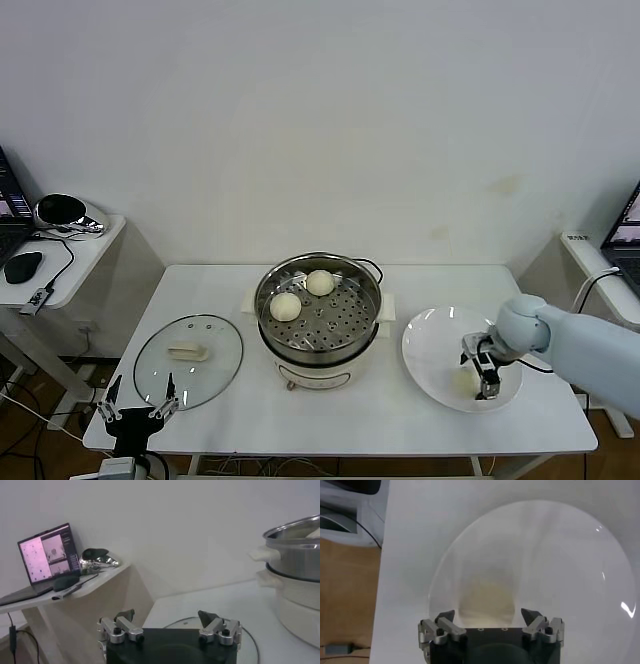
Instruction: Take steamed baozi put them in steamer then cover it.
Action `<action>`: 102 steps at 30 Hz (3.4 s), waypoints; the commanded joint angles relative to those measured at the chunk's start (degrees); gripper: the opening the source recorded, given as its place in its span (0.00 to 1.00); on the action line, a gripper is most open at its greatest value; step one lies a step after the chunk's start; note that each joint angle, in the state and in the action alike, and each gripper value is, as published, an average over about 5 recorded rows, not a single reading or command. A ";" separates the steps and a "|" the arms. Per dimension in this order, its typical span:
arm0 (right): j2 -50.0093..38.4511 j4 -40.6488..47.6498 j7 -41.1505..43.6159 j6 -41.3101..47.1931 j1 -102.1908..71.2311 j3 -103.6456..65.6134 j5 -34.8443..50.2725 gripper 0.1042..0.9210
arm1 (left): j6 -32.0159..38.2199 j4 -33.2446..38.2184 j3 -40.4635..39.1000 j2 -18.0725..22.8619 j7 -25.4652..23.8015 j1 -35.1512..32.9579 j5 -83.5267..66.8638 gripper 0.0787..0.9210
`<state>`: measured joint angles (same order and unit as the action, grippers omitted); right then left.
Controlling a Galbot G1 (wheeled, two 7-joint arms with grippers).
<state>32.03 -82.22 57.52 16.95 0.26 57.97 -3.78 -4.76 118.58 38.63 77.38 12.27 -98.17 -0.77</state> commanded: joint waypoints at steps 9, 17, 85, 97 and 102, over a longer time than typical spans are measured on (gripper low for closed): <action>-1.36 0.35 3.46 -1.39 5.12 -0.90 1.61 0.63 | 0.03 -0.10 0.01 -0.14 0.08 0.17 -0.13 0.88; -1.05 1.69 9.82 -4.15 20.35 0.43 7.29 0.63 | -0.06 0.22 0.14 -0.81 0.02 0.37 -0.54 0.88; 35.12 3.19 5.21 -33.68 37.20 16.58 3.09 0.88 | 0.69 2.03 2.47 0.45 0.32 -0.52 -1.49 0.88; 13.01 -8.06 3.29 3.59 46.04 22.94 17.00 0.88 | 0.68 1.76 0.95 -0.62 0.21 0.31 -1.50 0.88; 1.89 -11.41 2.33 8.08 41.98 21.91 15.67 0.88 | 0.64 1.79 0.55 -1.16 0.18 0.59 -1.47 0.88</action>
<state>52.56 -86.77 60.95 6.55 41.57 78.72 7.23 -4.05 120.39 39.62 76.54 12.49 -97.76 -2.27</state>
